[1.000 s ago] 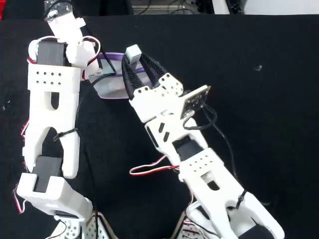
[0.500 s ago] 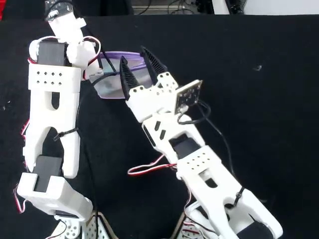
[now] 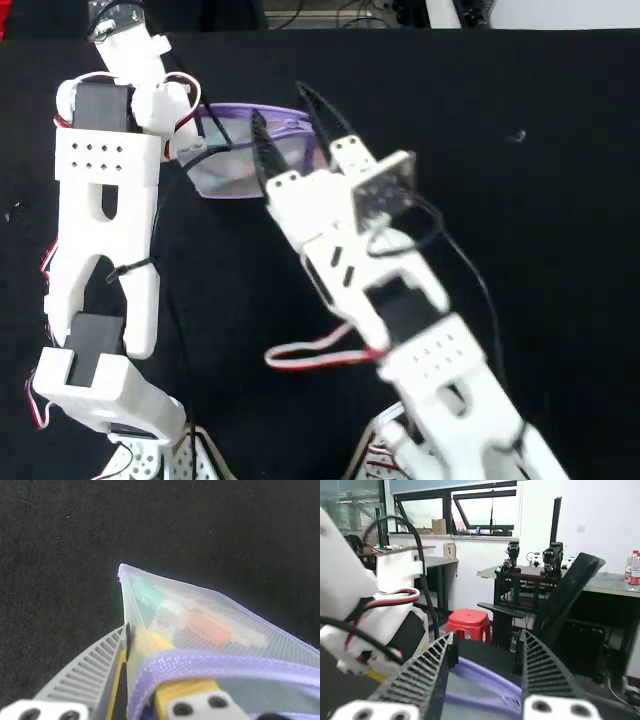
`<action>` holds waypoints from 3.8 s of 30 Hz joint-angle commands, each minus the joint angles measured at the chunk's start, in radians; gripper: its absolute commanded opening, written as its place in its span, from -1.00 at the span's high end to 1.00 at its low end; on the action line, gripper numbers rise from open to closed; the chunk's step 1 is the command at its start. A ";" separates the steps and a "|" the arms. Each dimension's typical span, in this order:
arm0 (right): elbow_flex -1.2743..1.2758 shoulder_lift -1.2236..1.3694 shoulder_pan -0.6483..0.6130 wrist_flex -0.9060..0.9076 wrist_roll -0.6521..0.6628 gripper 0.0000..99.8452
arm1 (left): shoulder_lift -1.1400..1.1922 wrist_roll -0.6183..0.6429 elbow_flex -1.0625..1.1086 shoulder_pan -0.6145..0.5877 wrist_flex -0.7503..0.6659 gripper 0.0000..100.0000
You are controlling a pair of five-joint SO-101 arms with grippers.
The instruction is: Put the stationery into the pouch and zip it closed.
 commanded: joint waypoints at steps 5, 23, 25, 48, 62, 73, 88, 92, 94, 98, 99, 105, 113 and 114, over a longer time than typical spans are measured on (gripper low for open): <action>0.120 -0.168 0.238 0.163 0.009 0.63 | -0.014 0.006 0.001 -0.005 -0.017 0.94; 0.418 -0.064 0.147 -0.238 0.009 0.63 | -0.017 0.006 0.039 -0.002 -0.023 0.94; 0.375 0.039 0.147 -0.270 0.009 0.63 | -0.021 0.006 0.039 -0.007 -0.020 0.94; 0.275 0.150 0.152 -0.265 0.129 0.98 | -0.021 0.006 0.039 -0.010 -0.025 0.94; -0.191 0.150 0.153 0.520 0.199 0.98 | -0.025 0.058 -0.177 -0.044 -0.006 0.60; -0.605 0.311 0.308 0.827 0.198 0.98 | -0.012 0.169 -0.420 -0.125 -0.011 0.59; -1.023 0.760 0.612 0.954 0.276 0.98 | 0.046 0.170 -0.349 -0.120 -0.011 0.59; -1.145 0.759 0.641 1.034 0.275 0.98 | 0.063 0.170 -0.348 -0.113 -0.012 0.59; -1.202 0.760 0.657 1.065 0.275 0.98 | 0.066 0.170 -0.348 -0.094 -0.011 0.59; -1.276 0.760 0.677 1.091 0.276 0.98 | 0.066 0.170 -0.340 -0.062 -0.011 0.59; -1.293 0.760 0.678 1.091 0.276 0.98 | 0.066 0.170 -0.340 -0.056 -0.011 0.59; -1.385 0.769 0.717 1.077 0.302 0.98 | 0.066 0.170 -0.338 -0.059 -0.005 0.59; -1.445 0.769 0.792 1.022 0.328 0.98 | 0.068 0.170 -0.338 -0.058 -0.005 0.59; -1.448 0.769 0.798 1.020 0.345 0.98 | 0.068 0.170 -0.338 -0.058 -0.005 0.59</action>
